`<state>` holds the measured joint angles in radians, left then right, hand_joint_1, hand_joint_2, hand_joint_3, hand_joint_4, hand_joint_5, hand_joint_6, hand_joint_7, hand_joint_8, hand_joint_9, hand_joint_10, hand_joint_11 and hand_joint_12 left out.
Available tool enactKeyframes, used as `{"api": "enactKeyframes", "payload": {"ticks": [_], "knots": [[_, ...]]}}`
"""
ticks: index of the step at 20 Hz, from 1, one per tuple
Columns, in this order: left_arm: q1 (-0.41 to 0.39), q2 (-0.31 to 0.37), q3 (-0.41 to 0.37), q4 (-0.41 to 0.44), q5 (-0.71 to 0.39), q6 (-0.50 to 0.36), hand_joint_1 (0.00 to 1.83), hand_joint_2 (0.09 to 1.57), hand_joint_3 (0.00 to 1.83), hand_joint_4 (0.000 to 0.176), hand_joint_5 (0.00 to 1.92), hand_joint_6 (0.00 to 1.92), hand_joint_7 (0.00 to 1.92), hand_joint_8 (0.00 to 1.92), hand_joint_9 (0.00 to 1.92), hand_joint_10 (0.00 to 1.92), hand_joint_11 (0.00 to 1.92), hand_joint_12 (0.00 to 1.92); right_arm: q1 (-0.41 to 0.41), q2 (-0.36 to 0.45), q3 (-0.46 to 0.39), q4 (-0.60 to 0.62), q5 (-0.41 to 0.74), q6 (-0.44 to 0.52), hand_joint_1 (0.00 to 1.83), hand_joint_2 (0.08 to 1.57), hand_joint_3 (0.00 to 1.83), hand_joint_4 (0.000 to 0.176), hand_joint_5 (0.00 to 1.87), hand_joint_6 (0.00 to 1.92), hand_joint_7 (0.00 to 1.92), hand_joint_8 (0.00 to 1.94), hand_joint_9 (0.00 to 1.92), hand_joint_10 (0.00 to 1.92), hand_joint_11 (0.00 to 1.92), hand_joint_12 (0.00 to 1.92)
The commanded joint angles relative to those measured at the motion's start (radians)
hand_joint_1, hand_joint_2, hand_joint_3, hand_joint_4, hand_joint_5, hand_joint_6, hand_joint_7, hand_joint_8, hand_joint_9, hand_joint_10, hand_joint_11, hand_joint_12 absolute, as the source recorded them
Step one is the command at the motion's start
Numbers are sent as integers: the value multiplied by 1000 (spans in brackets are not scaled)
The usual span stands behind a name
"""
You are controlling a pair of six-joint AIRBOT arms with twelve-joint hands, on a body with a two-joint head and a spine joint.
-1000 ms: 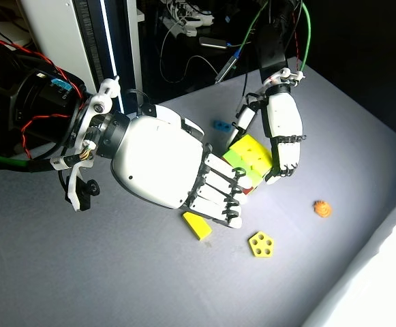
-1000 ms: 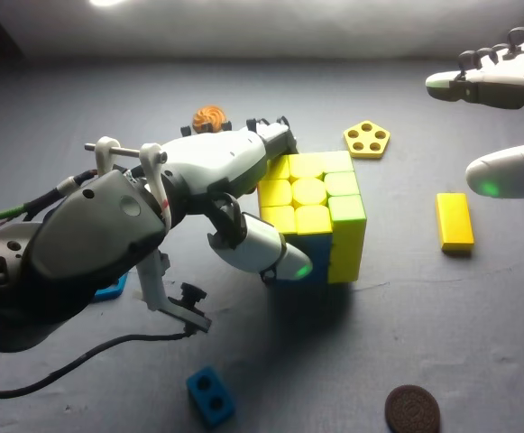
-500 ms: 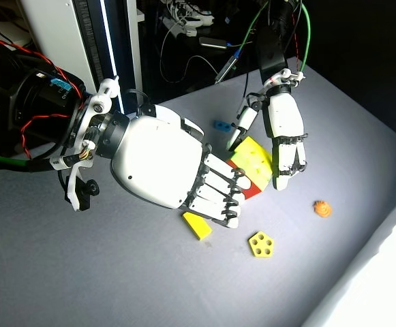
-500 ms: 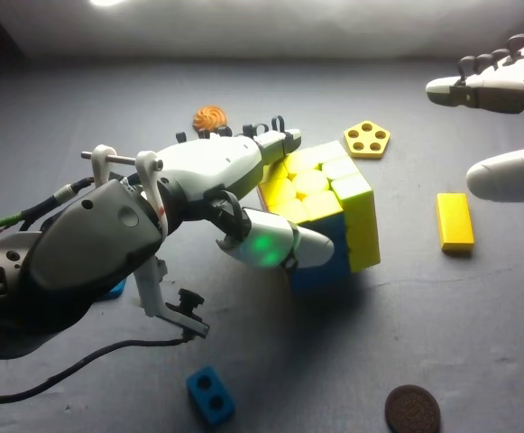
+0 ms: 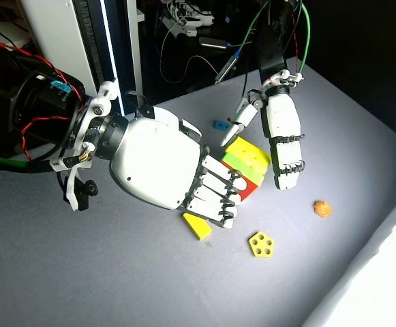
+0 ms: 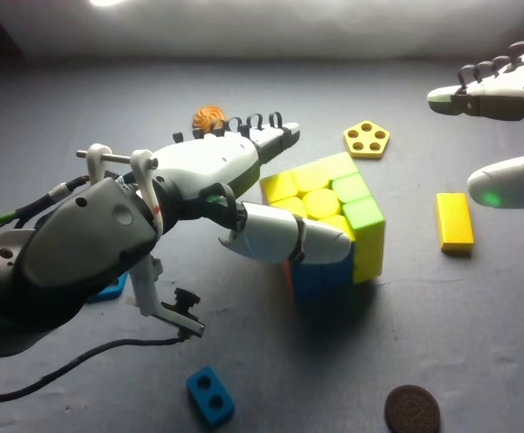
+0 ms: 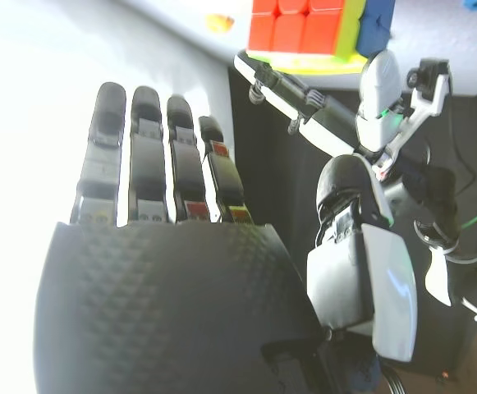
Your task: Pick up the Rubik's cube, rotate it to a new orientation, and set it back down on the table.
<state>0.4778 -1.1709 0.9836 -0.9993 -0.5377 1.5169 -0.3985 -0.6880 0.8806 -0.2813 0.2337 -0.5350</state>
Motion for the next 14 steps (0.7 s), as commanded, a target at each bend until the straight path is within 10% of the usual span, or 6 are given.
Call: {"api": "enactKeyframes", "payload": {"ticks": [1,6,12,14], "knots": [[-7,11,-5,38,-67,-7,362,811,0,31,0,0,0,0,0,0,0,16,5,5,-2,14,104,2,0,1228,1,0,54,3,134,2,152,4,0,400],[-27,37,-18,20,-35,42,349,829,0,19,0,0,0,0,0,0,12,6,1,5,-7,14,102,2,0,1227,0,0,39,0,114,0,147,2,0,405],[-127,94,-31,-109,138,299,227,900,28,20,0,0,4,1,29,10,63,38,0,6,-9,14,100,2,0,1229,0,0,64,6,155,6,170,8,0,472],[-172,120,-53,-216,179,442,131,1045,4,13,15,2,93,17,115,11,2,444,0,8,-9,14,98,2,0,1220,0,0,64,5,219,17,241,35,0,637]]}}
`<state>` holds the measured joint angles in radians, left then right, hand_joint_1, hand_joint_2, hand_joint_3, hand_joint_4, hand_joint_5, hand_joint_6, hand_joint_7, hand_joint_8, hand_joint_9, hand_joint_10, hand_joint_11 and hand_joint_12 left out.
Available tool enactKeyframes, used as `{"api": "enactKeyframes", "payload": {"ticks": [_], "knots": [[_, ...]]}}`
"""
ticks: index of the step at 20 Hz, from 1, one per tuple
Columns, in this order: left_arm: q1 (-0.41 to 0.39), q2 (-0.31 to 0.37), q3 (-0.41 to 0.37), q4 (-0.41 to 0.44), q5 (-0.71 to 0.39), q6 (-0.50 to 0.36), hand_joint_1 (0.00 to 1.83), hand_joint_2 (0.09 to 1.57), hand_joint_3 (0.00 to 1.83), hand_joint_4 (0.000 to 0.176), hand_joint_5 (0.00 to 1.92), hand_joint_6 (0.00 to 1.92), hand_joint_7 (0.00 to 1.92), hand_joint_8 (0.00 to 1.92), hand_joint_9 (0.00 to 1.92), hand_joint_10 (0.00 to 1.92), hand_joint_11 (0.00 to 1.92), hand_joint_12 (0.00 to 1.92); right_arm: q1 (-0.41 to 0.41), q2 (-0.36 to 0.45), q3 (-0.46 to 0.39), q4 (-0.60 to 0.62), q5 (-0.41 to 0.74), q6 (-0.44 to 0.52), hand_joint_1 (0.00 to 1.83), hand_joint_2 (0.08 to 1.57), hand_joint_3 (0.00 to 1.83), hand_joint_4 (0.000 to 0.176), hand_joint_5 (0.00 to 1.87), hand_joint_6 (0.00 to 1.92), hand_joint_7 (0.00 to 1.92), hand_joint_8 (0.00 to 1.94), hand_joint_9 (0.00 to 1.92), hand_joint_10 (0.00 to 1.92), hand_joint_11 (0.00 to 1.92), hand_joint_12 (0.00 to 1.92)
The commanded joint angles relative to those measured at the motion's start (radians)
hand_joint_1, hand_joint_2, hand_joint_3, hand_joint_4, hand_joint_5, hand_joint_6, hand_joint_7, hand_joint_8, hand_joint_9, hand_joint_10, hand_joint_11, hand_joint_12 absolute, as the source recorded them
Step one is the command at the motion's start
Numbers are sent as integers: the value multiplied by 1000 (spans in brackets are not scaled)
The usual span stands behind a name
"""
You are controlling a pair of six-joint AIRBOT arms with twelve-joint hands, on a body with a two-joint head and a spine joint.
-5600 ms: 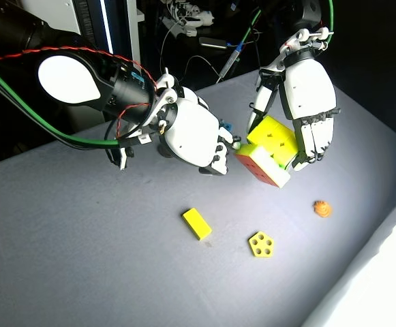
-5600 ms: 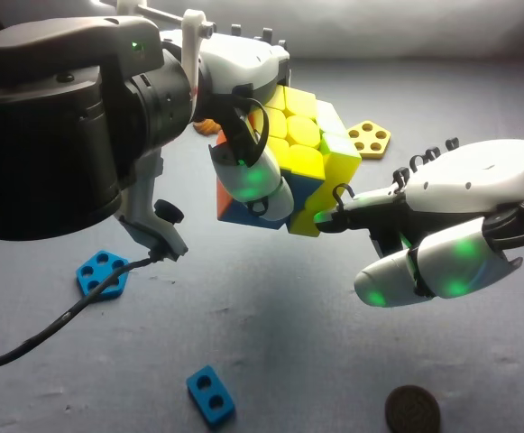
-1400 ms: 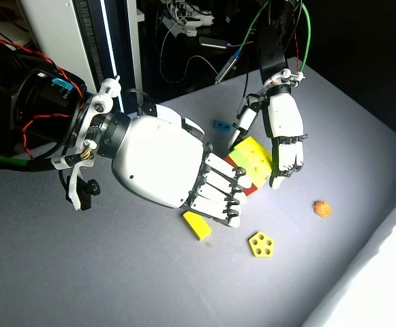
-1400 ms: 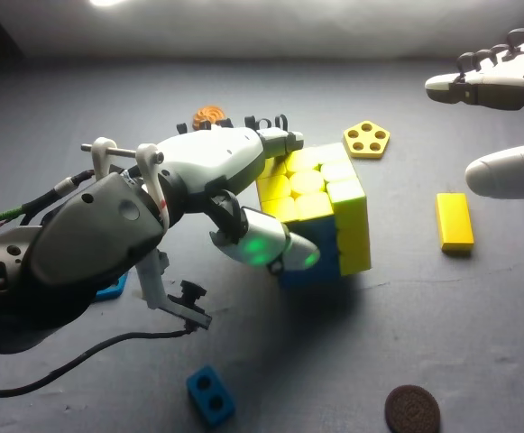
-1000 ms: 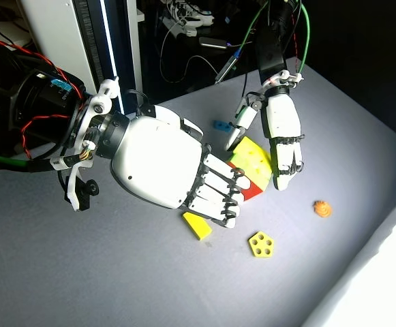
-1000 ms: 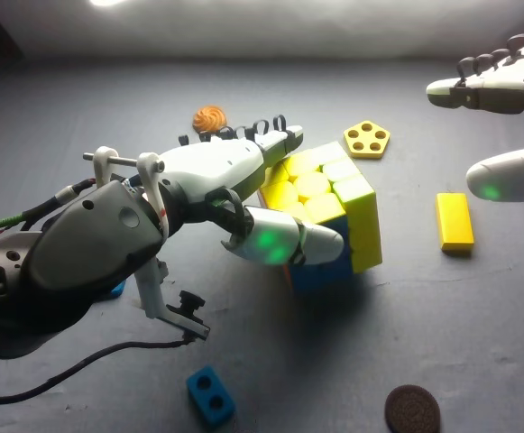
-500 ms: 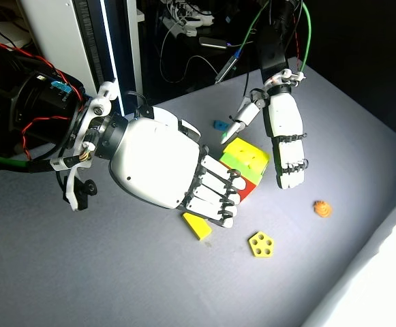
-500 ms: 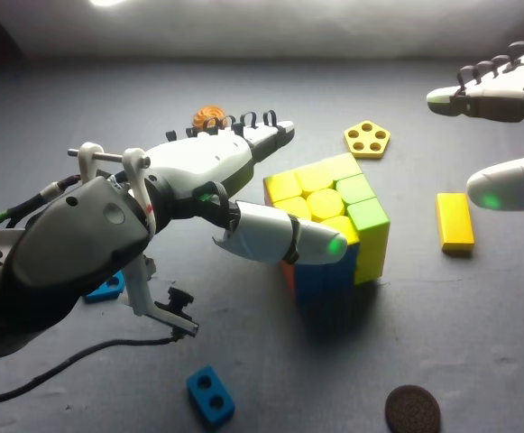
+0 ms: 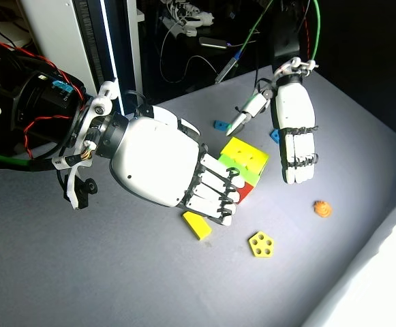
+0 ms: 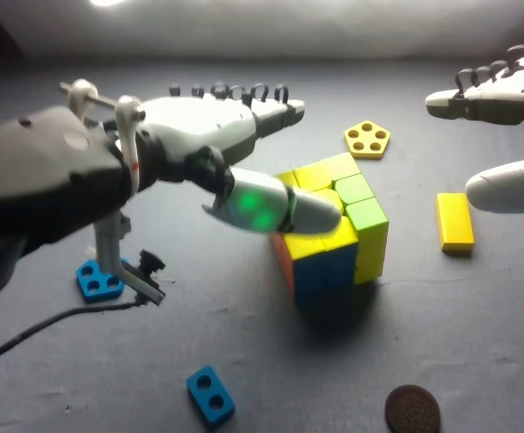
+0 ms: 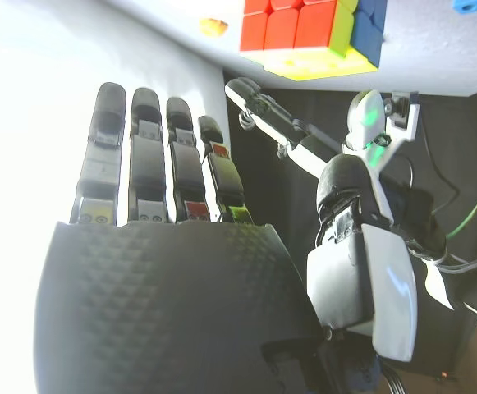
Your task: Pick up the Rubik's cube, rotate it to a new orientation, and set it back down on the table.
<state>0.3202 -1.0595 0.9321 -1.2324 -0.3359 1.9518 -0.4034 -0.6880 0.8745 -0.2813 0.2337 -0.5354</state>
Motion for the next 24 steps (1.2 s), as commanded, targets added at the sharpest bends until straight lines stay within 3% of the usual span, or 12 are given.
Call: {"api": "enactKeyframes", "payload": {"ticks": [1,2,3,4,5,6,7,9,11,17,20,24], "knots": [[-33,19,-10,-34,-8,70,85,1103,14,10,70,14,176,21,179,23,0,615,5,8,-3,14,96,2,0,1221,0,0,110,21,319,45,327,73,0,832],[-60,34,-26,-123,3,174,57,1162,16,10,212,37,339,31,326,53,0,907,5,9,-3,14,94,2,0,1228,2,0,233,70,488,104,443,134,0,1083],[-92,62,-58,-225,5,283,78,1212,7,0,507,70,631,65,593,116,32,1275,3,9,-3,14,94,2,0,1235,2,0,476,191,740,209,619,296,0,1508],[-108,79,-77,-265,5,329,51,1261,0,0,702,68,815,146,668,449,143,1425,2,9,-3,14,94,2,0,1246,1,0,564,425,826,421,593,830,103,1678],[-124,94,-96,-303,5,373,59,1278,0,0,815,91,898,220,659,736,217,1484,0,9,-3,14,94,2,0,1254,2,0,568,731,812,716,586,1151,196,1772],[-145,110,-112,-340,10,421,55,1311,3,0,902,307,812,695,636,1056,322,1530,-1,9,-3,14,94,1,0,1263,2,0,648,964,797,1088,582,1476,288,1891],[-169,126,-125,-391,25,498,58,1341,4,0,841,768,782,1061,653,1308,387,1651,-1,9,-3,14,94,-3,0,1260,0,0,749,1161,865,1317,665,1627,448,1915],[-203,140,-138,-450,48,577,98,1353,2,0,759,1206,796,1341,698,1535,428,1796,-1,11,-3,14,94,-8,0,1261,0,0,827,1300,934,1410,762,1700,644,1921],[-227,143,-142,-453,71,597,57,1374,4,0,685,1380,772,1503,695,1674,431,1888,-2,11,-3,14,94,-11,0,1265,1,0,821,1337,939,1419,799,1735,716,1921],[-288,143,-156,-453,72,630,147,1354,0,0,683,1361,806,1537,751,1754,500,1921,-12,11,-3,13,94,-26,0,1260,0,0,788,1406,896,1490,768,1768,666,1921],[-304,143,-157,-453,72,635,101,1365,1,0,709,1275,839,1421,741,1640,453,1914,-17,11,-3,13,94,-37,0,1255,0,0,775,1404,850,1485,686,1745,568,1921],[-318,149,-155,-452,72,636,77,1375,2,0,650,1380,820,1449,723,1675,459,1921,-17,12,-2,14,110,-38,0,1259,0,0,756,1394,879,1458,737,1755,637,1921]]}}
